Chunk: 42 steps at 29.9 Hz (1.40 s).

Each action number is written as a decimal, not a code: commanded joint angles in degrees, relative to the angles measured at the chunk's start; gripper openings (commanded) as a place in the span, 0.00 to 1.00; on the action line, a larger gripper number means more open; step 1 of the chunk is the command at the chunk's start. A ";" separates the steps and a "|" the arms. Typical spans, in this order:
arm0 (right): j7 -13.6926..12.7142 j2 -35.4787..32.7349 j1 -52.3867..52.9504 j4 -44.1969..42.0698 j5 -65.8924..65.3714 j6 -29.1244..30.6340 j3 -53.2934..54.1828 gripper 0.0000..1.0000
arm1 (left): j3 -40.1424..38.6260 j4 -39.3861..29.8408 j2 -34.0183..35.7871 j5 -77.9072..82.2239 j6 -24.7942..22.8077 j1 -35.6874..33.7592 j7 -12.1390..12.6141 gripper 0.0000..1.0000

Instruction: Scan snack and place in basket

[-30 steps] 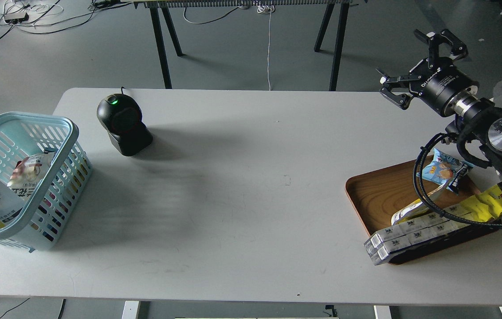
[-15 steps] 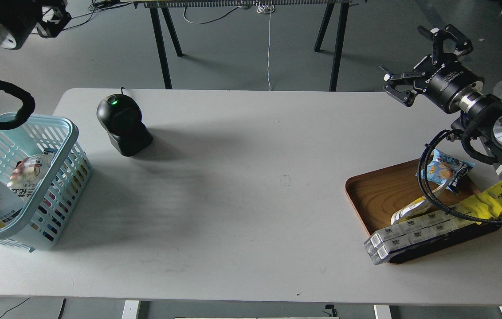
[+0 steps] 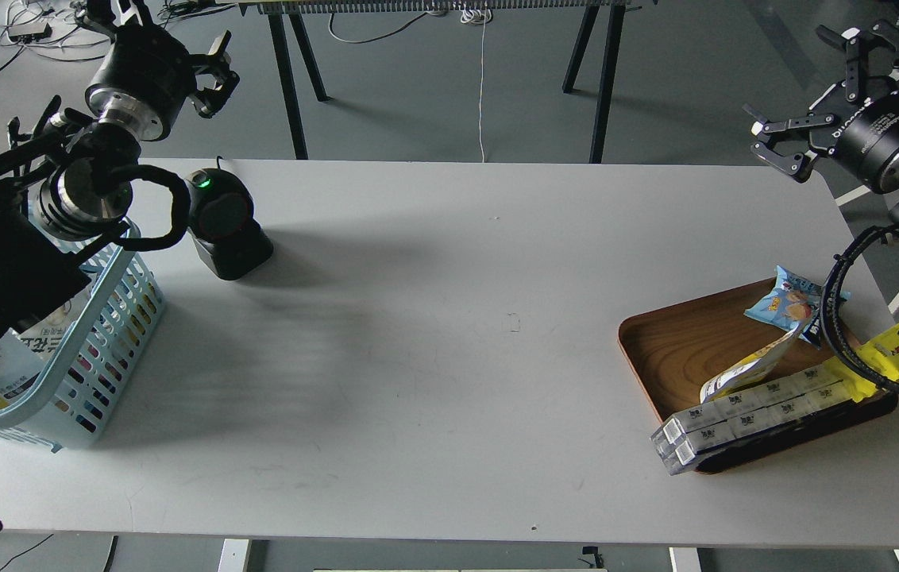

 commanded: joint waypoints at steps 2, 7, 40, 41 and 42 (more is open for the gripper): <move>0.00 -0.14 -0.69 0.55 -0.06 -1.70 0.03 1.00 | -4.77 20.74 -8.62 0.43 -5.53 -0.06 8.96 0.99; 0.00 0.47 -0.69 0.28 -0.15 -1.70 -0.23 1.00 | -4.33 32.75 -11.10 0.61 -10.27 -0.33 18.81 0.99; -1.23 -1.02 1.86 2.31 -6.22 -5.92 -1.72 1.00 | -6.09 31.96 -13.03 2.19 -10.27 -0.59 22.96 1.00; -1.23 -1.02 1.86 2.31 -6.22 -5.92 -1.72 1.00 | -6.09 31.96 -13.12 2.19 -10.27 -0.50 22.79 1.00; -1.23 -1.02 1.86 2.22 -6.22 -5.92 -1.72 1.00 | -6.17 31.96 -13.12 2.19 -10.27 -0.50 22.70 1.00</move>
